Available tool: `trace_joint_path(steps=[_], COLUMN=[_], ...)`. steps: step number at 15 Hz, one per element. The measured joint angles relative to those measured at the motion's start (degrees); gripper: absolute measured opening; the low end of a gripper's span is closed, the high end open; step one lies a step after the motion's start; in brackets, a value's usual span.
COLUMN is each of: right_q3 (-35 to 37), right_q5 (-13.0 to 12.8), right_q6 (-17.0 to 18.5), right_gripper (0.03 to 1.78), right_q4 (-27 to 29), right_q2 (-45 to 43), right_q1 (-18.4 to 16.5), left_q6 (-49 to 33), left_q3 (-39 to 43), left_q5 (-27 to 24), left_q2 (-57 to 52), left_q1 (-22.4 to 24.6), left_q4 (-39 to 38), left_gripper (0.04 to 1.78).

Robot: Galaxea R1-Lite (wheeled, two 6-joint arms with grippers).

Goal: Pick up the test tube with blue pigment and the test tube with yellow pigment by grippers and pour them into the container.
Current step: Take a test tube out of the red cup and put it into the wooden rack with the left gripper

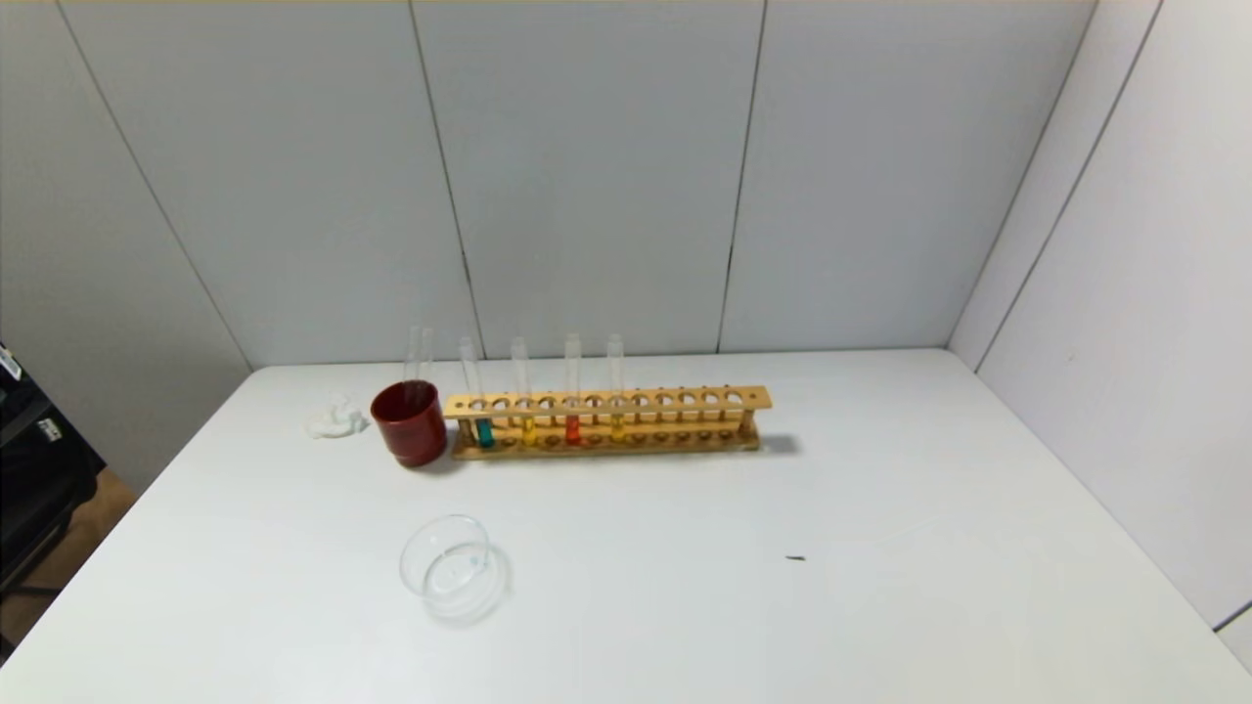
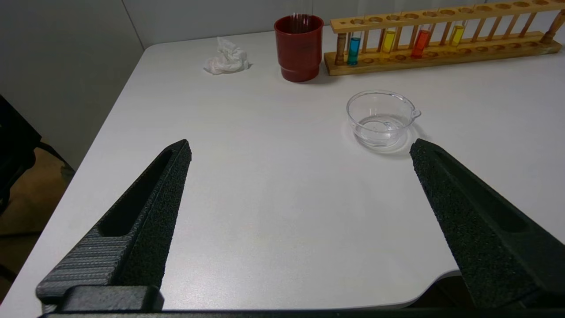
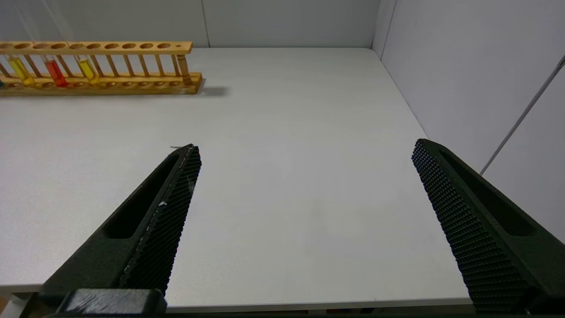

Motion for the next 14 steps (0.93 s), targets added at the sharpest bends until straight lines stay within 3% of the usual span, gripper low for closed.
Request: trace_joint_path(steps=[14], right_q3=[0.0], right_q5=[0.0], right_q6=[0.0], right_gripper=[1.75], right_q4=[0.0], right_q2=[0.0], right_q1=[0.0], left_q6=[-0.9], left_q3=[0.0], left_q5=[0.5], left_q2=[0.0], left_q1=[0.0], left_q4=[-0.2], left_gripper=[1.75])
